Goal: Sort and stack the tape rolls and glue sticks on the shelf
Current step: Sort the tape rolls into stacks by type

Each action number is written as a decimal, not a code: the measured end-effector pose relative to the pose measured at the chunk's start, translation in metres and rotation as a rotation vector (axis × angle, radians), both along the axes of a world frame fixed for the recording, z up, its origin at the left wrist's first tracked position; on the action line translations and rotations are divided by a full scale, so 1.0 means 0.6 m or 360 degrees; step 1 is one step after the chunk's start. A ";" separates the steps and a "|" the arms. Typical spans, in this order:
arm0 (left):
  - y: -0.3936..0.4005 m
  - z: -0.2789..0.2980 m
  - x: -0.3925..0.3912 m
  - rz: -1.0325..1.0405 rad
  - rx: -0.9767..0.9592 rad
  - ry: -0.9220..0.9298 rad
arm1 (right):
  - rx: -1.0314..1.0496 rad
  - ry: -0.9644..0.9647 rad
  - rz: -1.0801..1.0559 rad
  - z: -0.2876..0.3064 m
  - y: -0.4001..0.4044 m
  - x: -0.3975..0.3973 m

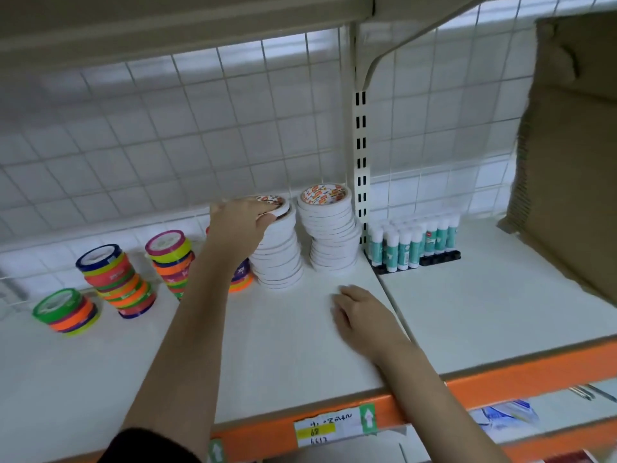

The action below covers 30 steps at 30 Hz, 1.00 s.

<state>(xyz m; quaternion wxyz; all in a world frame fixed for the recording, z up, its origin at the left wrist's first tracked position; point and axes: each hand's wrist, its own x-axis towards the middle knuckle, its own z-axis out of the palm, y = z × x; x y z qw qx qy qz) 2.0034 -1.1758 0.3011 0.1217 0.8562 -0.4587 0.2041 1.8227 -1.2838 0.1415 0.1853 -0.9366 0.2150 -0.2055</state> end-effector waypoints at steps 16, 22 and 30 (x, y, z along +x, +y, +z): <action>0.006 -0.005 -0.027 0.0045 0.0115 0.0200 | -0.0048 0.0011 -0.0023 0.005 0.004 -0.002; 0.099 -0.086 -0.056 0.0180 -0.0347 0.0245 | 0.0021 0.0026 0.0003 0.004 0.008 -0.001; 0.273 -0.212 -0.036 0.0480 -0.0133 0.0687 | -0.0033 0.0059 0.0019 0.033 0.111 0.034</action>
